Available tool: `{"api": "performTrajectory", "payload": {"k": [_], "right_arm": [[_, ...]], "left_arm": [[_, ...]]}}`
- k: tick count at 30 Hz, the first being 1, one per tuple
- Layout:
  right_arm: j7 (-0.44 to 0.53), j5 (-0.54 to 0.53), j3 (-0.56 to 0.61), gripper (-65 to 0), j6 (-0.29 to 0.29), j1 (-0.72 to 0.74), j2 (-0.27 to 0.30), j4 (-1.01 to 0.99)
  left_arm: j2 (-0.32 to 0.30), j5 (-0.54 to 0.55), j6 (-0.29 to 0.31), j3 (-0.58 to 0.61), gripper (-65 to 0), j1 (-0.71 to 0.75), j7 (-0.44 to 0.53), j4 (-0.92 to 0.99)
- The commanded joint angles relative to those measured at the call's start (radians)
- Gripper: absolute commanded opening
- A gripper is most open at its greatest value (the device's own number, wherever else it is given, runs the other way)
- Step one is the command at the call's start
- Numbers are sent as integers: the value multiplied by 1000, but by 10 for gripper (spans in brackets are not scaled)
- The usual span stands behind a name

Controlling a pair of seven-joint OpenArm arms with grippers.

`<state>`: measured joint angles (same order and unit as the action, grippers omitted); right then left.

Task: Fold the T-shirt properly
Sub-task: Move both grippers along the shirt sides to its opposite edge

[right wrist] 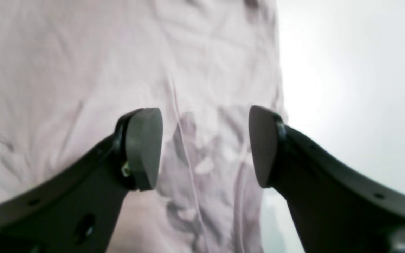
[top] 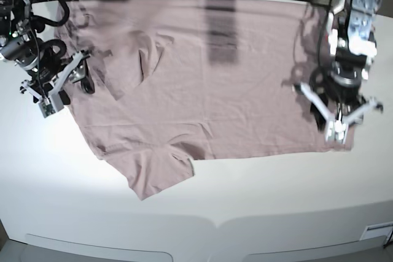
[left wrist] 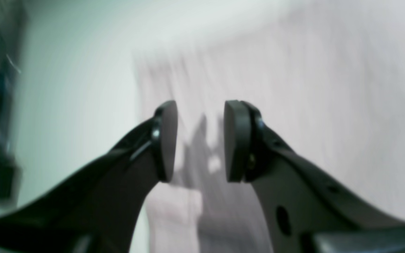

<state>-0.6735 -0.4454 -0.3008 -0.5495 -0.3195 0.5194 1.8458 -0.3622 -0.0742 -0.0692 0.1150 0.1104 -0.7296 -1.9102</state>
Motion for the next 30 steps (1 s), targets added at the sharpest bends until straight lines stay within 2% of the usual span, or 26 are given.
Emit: {"api": "performTrajectory", "payload": {"k": [1, 3, 8, 12, 17, 20, 26, 30], "right_arm": [[2, -5, -7, -260, -4, 18, 3, 15], [-29, -5, -7, -260, -5, 39, -19, 15], [-61, -9, -7, -260, -5, 53, -43, 15], [-83, -12, -7, -260, -5, 53, -43, 15], [-106, -12, -7, -260, -5, 53, -43, 15], [-122, -12, -7, -260, -5, 53, -43, 15], [-126, -47, -7, -260, -7, 54, -43, 15], [-130, -88, -7, -260, -8, 53, -43, 15]], "left_arm": [[-13, -5, -9, -12, -430, -61, 13, 37], [-13, 24, -2, -17, -430, -162, 13, 168], [-12, 156, 138, -17, -430, -394, 28, 549], [-15, 161, 197, -17, -430, -539, 80, 790], [-35, 153, 300, -17, -430, -683, 209, 1062], [-53, 153, 357, -17, -430, -745, 254, 1202], [-92, 154, 379, -16, -430, -777, 331, 1357], [-101, 156, 454, -16, -430, -776, 322, 1408]]}}
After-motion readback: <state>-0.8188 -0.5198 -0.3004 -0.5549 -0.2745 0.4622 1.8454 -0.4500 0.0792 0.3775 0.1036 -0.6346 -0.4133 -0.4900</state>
